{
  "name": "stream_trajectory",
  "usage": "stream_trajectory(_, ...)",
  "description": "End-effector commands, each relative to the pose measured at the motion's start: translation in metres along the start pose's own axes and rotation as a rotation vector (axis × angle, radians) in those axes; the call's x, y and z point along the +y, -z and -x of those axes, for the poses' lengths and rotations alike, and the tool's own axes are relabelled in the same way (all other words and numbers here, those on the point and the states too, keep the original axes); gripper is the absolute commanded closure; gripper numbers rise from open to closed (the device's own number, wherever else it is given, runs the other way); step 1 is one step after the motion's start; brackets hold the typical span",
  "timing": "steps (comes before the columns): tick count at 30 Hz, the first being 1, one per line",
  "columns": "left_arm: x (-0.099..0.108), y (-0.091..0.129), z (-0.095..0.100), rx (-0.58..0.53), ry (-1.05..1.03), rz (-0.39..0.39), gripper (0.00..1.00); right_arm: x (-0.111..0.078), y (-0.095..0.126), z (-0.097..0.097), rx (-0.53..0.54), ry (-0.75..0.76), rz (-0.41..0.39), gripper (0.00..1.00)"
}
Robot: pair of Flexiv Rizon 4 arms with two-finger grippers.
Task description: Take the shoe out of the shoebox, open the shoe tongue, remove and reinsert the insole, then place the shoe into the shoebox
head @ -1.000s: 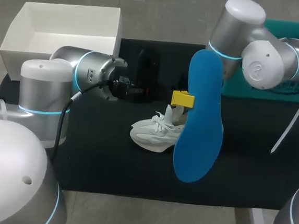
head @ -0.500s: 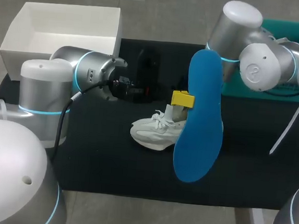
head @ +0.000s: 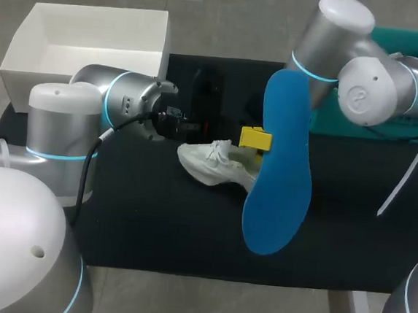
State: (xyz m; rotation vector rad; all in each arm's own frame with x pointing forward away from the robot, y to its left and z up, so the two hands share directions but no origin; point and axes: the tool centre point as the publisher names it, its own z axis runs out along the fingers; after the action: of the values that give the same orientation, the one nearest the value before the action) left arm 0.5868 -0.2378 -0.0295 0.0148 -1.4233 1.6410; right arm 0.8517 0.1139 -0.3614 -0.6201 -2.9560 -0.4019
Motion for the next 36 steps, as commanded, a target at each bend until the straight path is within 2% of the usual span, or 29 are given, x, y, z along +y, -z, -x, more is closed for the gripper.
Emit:
stream_trajectory(1,0.001,0.000,0.001,0.004,-0.001,-0.001,1.00,-0.025,0.006,-0.008,0.009,-0.397,0.250,1.00)
stream_trajectory(7,0.001,0.000,0.001,0.004,-0.001,-0.001,1.00,-0.029,0.008,-0.012,-0.071,-0.675,0.375,1.00)
stream_trajectory(11,0.001,0.000,0.001,0.004,-0.001,-0.001,1.00,-0.023,0.016,-0.008,-0.101,-0.760,0.426,1.00)
stream_trajectory(17,0.001,0.000,0.001,0.004,-0.001,-0.001,1.00,-0.005,0.026,0.003,-0.097,-0.815,0.409,1.00)
stream_trajectory(23,0.001,0.000,0.001,0.004,-0.001,-0.001,1.00,0.005,0.031,0.010,-0.025,-0.861,0.371,1.00)
stream_trajectory(30,0.001,0.000,0.001,0.004,-0.001,-0.001,1.00,0.008,0.013,0.006,0.062,-0.895,0.372,1.00)
stream_trajectory(36,0.001,0.000,0.001,0.004,-0.001,-0.001,1.00,0.007,0.003,0.001,0.053,-0.908,0.359,1.00)
